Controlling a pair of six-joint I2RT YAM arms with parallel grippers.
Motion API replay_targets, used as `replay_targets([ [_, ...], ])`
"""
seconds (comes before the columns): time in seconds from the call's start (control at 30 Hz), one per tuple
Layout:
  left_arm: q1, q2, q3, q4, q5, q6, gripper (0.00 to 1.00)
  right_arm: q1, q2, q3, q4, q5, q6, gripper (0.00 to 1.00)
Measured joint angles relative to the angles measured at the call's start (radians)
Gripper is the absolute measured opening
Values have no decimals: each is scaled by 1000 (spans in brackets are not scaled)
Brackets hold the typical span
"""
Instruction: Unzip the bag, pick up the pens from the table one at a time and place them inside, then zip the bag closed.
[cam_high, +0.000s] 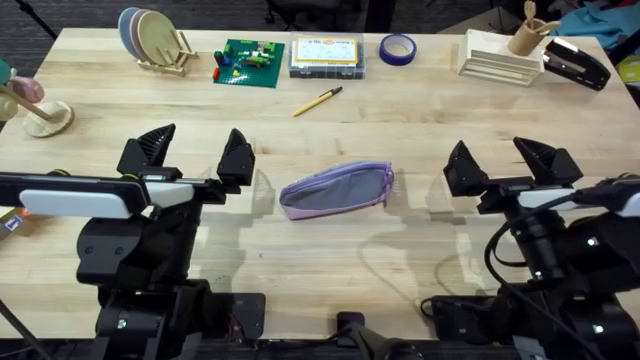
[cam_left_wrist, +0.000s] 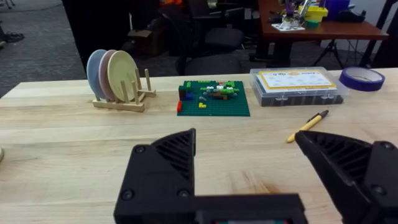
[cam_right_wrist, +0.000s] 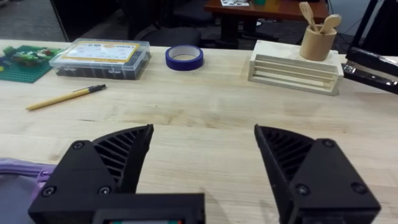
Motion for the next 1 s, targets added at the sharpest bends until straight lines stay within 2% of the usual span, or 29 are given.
replay_targets([
  [0.3,0,0,0,0,-1,0,992,0,0,3,-22,1,0,997],
  [0.5,0,0,0,1,-31,0,992,0,0,4,-16,4,0,998],
  [0.7,0,0,1,-8,-34,0,992,0,0,5,-17,-40,1,998],
  [0.83,-1,0,36,-105,-31,4,992,0,1,53,-119,-65,1,998],
  [1.0,-1,1,179,-264,-2,40,992,0,35,156,-334,-94,0,997],
])
